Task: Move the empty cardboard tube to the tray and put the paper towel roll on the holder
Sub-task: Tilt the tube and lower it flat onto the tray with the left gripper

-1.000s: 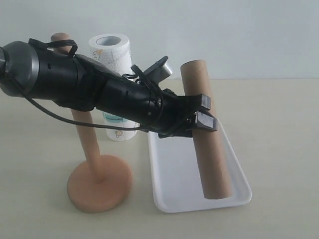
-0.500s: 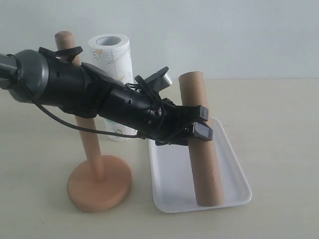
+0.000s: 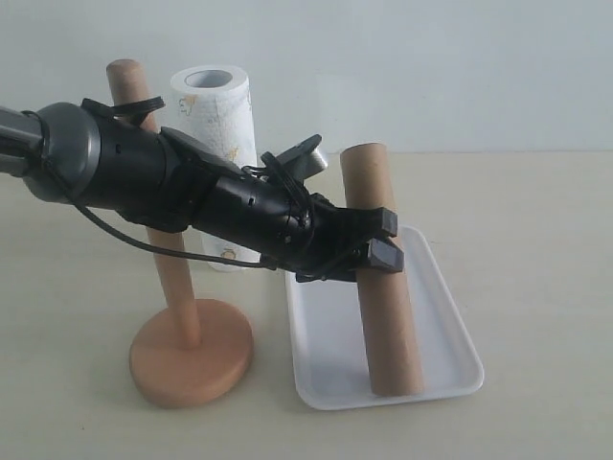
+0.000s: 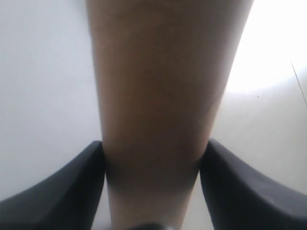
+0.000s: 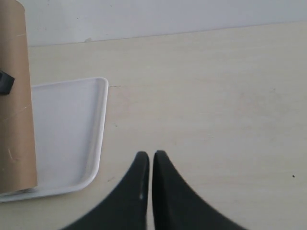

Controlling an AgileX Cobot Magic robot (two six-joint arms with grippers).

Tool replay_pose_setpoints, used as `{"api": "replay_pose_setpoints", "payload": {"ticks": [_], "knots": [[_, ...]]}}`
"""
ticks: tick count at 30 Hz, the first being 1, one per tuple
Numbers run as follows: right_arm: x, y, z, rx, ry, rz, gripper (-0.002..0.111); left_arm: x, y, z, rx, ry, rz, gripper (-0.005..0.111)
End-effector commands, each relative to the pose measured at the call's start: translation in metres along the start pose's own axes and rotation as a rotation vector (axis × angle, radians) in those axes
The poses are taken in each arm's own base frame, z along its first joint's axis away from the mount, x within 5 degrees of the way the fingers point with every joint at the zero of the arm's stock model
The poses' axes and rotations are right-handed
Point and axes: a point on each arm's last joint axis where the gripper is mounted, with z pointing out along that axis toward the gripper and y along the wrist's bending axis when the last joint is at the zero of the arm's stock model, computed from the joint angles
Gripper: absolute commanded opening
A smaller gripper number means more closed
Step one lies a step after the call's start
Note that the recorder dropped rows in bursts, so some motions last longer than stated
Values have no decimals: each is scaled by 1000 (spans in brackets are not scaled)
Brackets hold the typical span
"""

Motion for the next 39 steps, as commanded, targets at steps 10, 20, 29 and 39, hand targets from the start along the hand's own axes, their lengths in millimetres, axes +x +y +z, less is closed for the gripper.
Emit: {"api": "replay_pose_setpoints", "payload": {"ticks": [10,20,29,39], "knots": [[-1,0,0,2,-9,-1,3,-1,5,-1,-28,-9,12,4],[-1,0,0,2,-9,-1,3,0,9,0,-61,-28,-4,4],[-1,0,0,2,-9,-1,3,4,18,9,-72,-16,-50,4],[-1,0,0,2,-9,-1,3,5,26,14,-113,-29,-60,4]]}}
